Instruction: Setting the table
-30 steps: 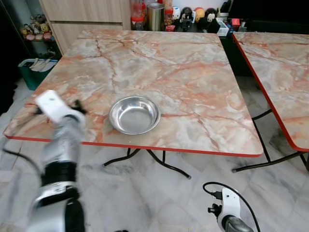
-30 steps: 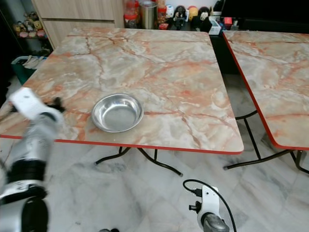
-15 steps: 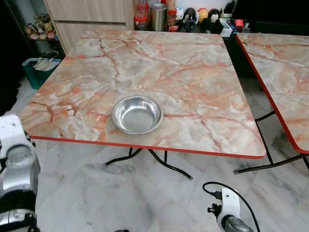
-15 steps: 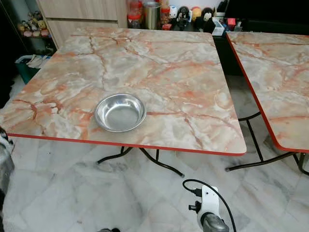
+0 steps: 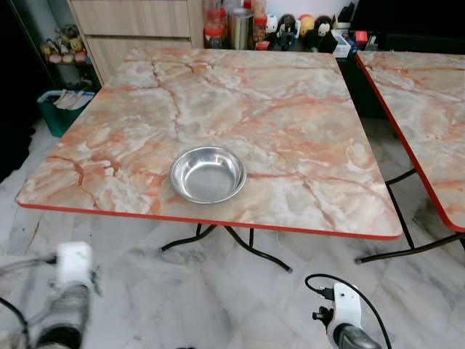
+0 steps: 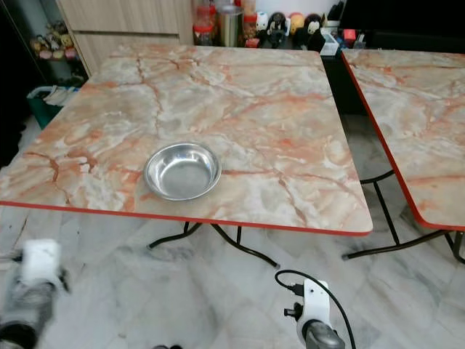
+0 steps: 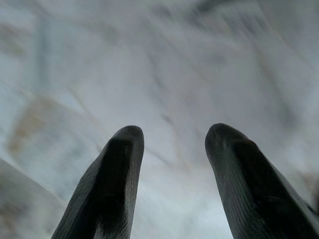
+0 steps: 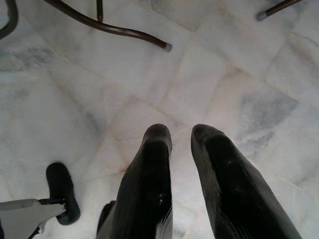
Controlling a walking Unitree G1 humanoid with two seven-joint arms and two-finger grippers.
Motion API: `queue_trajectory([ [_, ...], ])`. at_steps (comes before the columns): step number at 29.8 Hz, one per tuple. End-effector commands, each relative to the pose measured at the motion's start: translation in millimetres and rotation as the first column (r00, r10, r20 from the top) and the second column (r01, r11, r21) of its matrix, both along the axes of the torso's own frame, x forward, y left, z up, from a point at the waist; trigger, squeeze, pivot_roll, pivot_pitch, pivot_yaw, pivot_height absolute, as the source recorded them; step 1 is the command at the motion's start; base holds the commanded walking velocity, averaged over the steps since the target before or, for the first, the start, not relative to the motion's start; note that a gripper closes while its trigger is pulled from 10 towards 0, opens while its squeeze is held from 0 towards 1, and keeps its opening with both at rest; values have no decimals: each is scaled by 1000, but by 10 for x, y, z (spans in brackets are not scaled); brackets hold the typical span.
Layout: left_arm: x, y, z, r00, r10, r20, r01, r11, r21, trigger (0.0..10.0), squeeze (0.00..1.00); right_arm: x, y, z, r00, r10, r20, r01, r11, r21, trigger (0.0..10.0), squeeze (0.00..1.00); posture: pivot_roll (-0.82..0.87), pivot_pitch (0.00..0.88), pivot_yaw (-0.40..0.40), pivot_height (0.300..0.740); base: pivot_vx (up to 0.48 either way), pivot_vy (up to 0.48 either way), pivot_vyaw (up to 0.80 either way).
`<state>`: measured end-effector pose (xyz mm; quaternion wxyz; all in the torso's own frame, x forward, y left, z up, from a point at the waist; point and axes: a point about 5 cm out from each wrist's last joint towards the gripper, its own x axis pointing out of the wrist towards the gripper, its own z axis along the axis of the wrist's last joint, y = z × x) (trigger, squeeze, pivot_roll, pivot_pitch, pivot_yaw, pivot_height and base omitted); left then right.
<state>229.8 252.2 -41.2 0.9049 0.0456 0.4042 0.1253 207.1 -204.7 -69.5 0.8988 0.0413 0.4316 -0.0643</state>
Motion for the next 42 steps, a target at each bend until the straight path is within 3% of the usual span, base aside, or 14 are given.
queue_trajectory([
  [1,23,64,38,1000,3,27,-3,1000,8,10000,0,-36,-7,-20,1000,-3,-17,3,1000,1,10000,0,43,101,-14,736,0,0,0],
  [7,-10,-228,-79,998,-53,33,56,995,-79,10000,0,-38,-9,-21,1000,1,-18,0,1000,4,10000,0,39,103,-16,736,0,0,0],
  [14,-54,-356,-142,999,-34,35,37,994,-107,10000,0,-39,-10,-21,1000,4,-17,-4,1000,8,10000,0,34,103,-19,736,0,0,0],
  [23,-93,-385,-177,1000,-13,16,14,997,-82,10000,0,-41,-18,-21,1000,13,-21,-13,1000,5,10000,0,23,107,-24,736,0,-30,0],
  [42,-331,-387,-318,998,-16,-68,12,998,-61,10000,0,-64,-25,-31,999,30,-28,-30,1000,-2,10000,0,9,74,-24,736,0,-398,0],
])
